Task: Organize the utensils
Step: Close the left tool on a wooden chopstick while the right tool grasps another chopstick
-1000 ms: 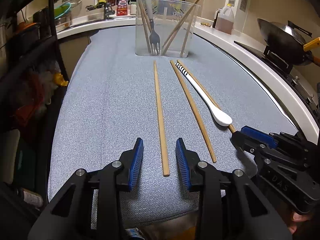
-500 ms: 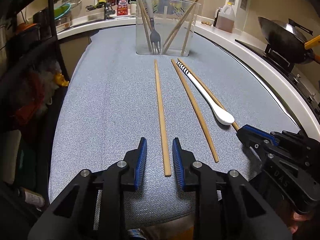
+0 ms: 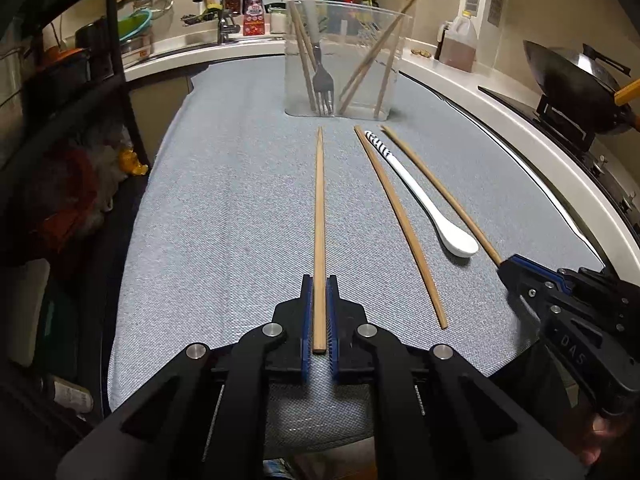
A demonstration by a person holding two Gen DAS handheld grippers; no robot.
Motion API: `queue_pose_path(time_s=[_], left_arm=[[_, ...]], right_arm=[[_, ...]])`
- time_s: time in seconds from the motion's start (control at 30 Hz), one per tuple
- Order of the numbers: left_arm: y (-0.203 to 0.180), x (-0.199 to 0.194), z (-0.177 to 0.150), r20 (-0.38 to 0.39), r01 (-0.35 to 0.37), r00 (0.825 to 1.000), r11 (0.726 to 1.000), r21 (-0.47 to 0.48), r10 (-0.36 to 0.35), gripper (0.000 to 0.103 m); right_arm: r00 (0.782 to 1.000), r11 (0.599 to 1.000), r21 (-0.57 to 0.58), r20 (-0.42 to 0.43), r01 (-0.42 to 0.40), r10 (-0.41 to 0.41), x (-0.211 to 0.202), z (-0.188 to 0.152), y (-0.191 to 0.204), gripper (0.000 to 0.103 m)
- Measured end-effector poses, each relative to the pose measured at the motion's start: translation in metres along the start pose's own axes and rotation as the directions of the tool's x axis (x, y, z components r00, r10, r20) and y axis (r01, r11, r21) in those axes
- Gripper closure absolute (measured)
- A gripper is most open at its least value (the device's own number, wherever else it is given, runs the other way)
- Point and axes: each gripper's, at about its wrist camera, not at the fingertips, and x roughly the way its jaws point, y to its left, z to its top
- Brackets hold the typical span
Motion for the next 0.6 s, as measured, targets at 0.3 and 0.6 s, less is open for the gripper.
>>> queue_pose_path(time_s=[0.3,0.6], left_arm=[[-0.002,0.006,0.000,-0.020,0.006,1.000,1.000,-0.002,-0.006,0.095],[-0.008,0.011,0.002,-0.002,-0.016,1.000,1.000,0.017,0.016,0.094]], right_arm=[[1.000,0.999,0.021,0.002,-0.026,0.026,0.002,0.000,-0.004,0.094],[1.000,1.000,0.011,0.016,-0.026,0.026,0.005,0.001,-0.003,0.093]])
